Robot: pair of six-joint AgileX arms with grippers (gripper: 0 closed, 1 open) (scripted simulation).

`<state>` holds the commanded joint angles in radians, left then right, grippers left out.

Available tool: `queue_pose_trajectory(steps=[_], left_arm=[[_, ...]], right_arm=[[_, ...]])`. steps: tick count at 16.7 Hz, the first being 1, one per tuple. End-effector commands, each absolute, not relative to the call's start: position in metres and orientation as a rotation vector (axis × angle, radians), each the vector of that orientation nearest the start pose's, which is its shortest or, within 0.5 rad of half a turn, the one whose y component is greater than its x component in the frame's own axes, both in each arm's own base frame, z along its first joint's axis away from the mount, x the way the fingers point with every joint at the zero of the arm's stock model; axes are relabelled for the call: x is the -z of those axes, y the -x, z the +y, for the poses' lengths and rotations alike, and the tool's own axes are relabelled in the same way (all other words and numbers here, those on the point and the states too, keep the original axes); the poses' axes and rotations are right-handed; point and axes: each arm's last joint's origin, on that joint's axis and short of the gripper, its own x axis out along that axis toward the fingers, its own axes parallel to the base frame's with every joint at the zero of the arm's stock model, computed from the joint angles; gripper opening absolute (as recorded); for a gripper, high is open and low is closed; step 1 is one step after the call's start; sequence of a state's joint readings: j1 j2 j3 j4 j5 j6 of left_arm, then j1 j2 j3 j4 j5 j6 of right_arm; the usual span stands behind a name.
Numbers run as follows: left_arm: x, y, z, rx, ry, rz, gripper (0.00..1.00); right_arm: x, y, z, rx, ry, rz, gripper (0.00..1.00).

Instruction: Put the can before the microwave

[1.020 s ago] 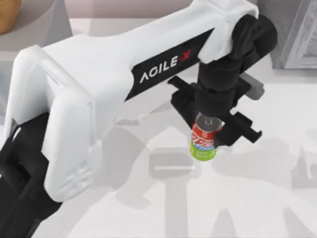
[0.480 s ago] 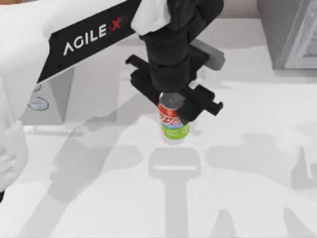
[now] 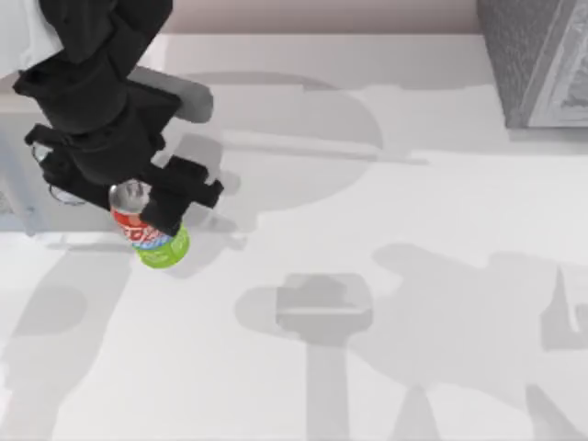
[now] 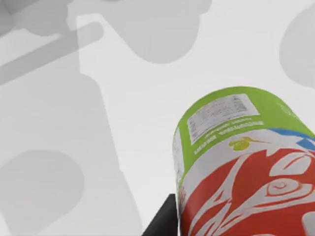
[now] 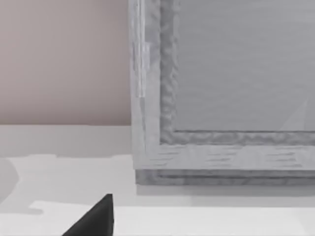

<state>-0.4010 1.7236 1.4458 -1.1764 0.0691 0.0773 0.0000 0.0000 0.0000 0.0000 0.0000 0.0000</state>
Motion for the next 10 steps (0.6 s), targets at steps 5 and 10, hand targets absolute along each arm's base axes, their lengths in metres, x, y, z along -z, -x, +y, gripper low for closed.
queue_pose_trajectory(steps=[5,10], left_arm=[[-0.231,-0.258,-0.043,0.222,-0.151,1.514,0.00],[-0.211,-0.223,0.004,0.037,-0.028,1.565,0.00]], right_arm=[[-0.160,-0.106,-0.001,0.000,0.000,0.000,1.00],[-0.160,-0.106,-0.001,0.000,0.000,0.000,1.00]])
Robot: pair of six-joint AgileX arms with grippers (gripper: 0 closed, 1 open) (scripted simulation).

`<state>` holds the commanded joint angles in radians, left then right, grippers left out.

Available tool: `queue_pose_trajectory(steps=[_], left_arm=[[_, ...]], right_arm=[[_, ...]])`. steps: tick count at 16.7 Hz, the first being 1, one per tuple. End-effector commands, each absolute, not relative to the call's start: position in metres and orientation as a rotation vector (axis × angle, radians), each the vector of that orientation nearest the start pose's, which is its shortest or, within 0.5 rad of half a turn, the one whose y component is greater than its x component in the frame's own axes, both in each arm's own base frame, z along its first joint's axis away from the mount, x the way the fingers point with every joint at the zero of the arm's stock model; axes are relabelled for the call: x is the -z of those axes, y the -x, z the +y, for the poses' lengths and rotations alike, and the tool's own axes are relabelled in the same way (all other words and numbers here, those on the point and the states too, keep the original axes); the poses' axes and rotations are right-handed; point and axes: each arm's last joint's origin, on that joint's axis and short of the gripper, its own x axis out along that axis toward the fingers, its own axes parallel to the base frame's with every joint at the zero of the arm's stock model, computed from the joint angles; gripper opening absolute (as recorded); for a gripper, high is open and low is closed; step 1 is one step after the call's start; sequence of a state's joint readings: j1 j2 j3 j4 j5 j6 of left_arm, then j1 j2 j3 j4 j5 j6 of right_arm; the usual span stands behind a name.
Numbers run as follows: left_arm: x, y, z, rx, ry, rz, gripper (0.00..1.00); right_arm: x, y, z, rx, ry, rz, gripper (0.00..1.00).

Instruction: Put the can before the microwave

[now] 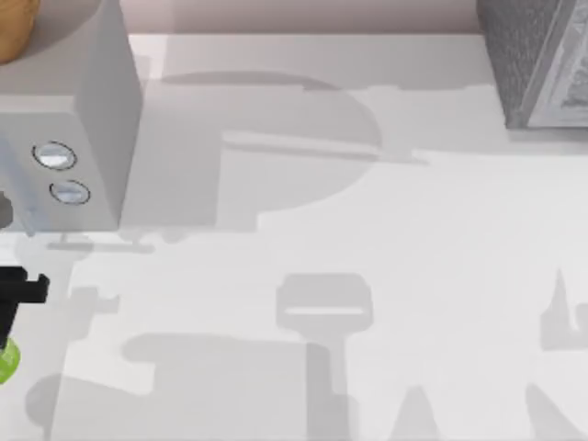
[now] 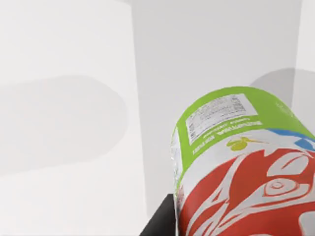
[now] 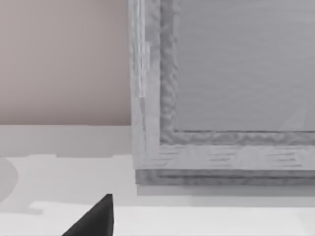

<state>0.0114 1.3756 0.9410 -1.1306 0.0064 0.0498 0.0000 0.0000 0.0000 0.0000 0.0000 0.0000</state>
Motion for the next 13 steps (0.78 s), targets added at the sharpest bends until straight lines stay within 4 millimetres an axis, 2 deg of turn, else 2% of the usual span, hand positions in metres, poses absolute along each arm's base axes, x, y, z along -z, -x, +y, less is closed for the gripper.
queue_pose_trajectory(steps=[13], left_arm=[[-0.2011,-0.2193,0.0077,0.017,-0.015,1.570,0.00]], right_arm=[[-0.1600,-0.1057,-0.0012,0.000,0.000,0.000,1.00]])
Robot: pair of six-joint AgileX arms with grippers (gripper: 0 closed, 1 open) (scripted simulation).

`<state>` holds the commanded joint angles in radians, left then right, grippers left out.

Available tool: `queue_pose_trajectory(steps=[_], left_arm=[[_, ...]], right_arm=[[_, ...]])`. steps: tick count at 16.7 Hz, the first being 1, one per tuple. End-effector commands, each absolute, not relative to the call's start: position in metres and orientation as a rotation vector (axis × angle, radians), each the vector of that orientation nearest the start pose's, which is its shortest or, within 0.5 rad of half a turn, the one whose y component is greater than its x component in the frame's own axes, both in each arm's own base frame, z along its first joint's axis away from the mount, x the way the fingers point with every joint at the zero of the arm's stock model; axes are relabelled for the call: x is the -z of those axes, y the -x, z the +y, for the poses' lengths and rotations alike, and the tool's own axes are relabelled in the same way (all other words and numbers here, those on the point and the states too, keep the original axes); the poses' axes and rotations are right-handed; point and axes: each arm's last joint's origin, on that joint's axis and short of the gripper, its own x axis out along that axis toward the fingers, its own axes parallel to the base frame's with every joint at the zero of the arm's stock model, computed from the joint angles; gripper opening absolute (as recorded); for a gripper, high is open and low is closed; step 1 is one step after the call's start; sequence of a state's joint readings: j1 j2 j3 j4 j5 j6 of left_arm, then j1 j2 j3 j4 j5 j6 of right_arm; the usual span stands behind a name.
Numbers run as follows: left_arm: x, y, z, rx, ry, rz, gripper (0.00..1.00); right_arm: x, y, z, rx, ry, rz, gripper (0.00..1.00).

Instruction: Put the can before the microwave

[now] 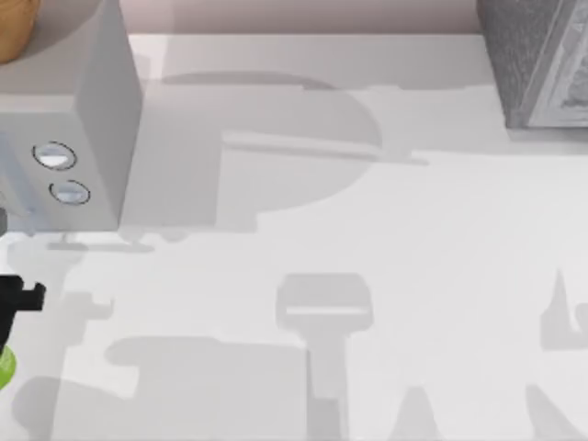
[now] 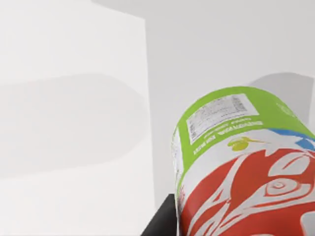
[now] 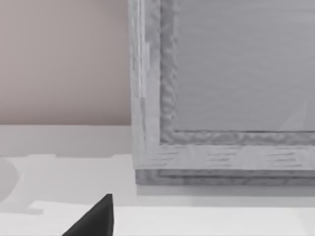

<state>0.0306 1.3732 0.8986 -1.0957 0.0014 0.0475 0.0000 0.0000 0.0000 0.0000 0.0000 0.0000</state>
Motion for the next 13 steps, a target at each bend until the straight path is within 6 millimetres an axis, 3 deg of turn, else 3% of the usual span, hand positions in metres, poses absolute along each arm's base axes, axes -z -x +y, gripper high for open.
queue_pose_trajectory(steps=[2,13], left_arm=[[-0.2011,-0.2193,0.0077,0.017,-0.015,1.570,0.00],[-0.2011,-0.2193,0.0077,0.017,-0.015,1.570,0.83]], right_arm=[[-0.1600,-0.1057,-0.0012,0.000,0.000,0.000,1.00],[-0.1600,-0.1057,-0.0012,0.000,0.000,0.000,1.00]])
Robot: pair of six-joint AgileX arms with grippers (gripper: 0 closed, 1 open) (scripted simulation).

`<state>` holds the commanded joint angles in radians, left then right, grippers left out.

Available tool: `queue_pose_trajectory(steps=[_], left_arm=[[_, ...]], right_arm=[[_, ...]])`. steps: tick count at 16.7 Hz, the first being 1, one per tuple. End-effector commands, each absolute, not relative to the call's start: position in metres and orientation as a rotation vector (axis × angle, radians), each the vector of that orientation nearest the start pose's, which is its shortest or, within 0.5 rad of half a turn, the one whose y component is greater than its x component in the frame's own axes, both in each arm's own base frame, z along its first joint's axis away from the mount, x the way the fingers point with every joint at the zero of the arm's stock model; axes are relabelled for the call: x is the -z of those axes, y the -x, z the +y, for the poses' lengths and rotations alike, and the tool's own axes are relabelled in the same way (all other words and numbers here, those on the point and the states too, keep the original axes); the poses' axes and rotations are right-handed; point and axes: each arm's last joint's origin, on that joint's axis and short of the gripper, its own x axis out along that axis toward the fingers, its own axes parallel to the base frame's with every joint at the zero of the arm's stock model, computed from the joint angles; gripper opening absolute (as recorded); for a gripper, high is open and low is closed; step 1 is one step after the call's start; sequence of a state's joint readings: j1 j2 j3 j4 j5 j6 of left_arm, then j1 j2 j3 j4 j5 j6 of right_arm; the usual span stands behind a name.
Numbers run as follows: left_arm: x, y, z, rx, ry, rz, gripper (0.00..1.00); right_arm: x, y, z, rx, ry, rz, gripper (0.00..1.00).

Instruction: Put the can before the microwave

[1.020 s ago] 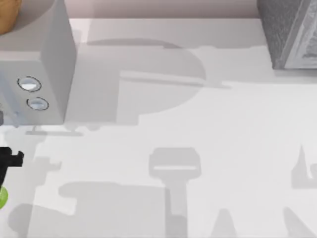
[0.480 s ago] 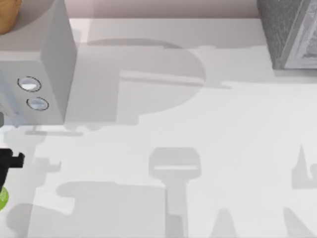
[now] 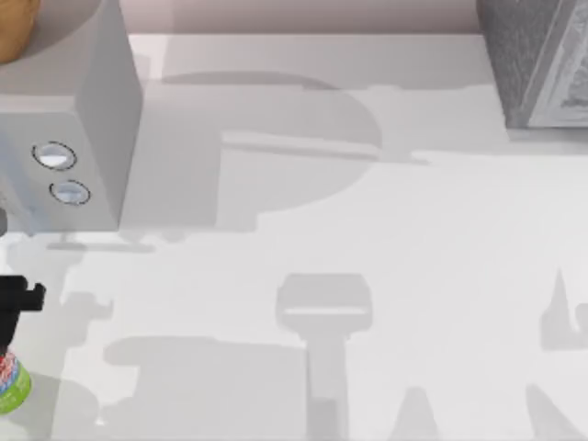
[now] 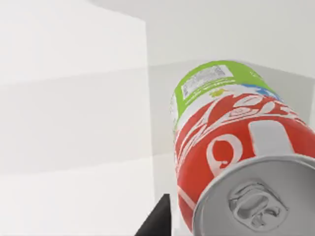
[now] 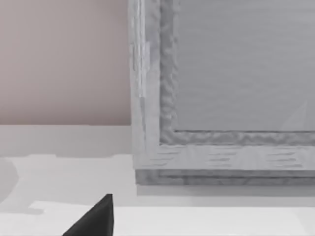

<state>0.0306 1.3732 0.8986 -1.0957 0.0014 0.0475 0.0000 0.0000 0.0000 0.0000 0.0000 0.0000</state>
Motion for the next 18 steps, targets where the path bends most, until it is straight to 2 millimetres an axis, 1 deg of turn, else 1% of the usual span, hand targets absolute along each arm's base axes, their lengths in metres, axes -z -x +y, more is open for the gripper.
queue_pose_trajectory(steps=[2,3,12,13,18], left_arm=[[-0.201,-0.219,0.008,0.017,-0.015,1.570,0.98],[-0.201,-0.219,0.008,0.017,-0.015,1.570,1.00],[-0.202,-0.220,0.008,0.017,-0.015,1.570,1.00],[-0.206,-0.220,0.008,0.016,-0.015,1.569,1.00],[-0.237,-0.220,0.008,0.017,-0.015,1.576,1.00]], right_arm=[[-0.160,-0.106,-0.001,0.000,0.000,0.000,1.00],[-0.160,-0.106,-0.001,0.000,0.000,0.000,1.00],[-0.160,-0.106,-0.001,0.000,0.000,0.000,1.00],[-0.160,-0.106,-0.001,0.000,0.000,0.000,1.00],[-0.160,-0.106,-0.001,0.000,0.000,0.000,1.00]])
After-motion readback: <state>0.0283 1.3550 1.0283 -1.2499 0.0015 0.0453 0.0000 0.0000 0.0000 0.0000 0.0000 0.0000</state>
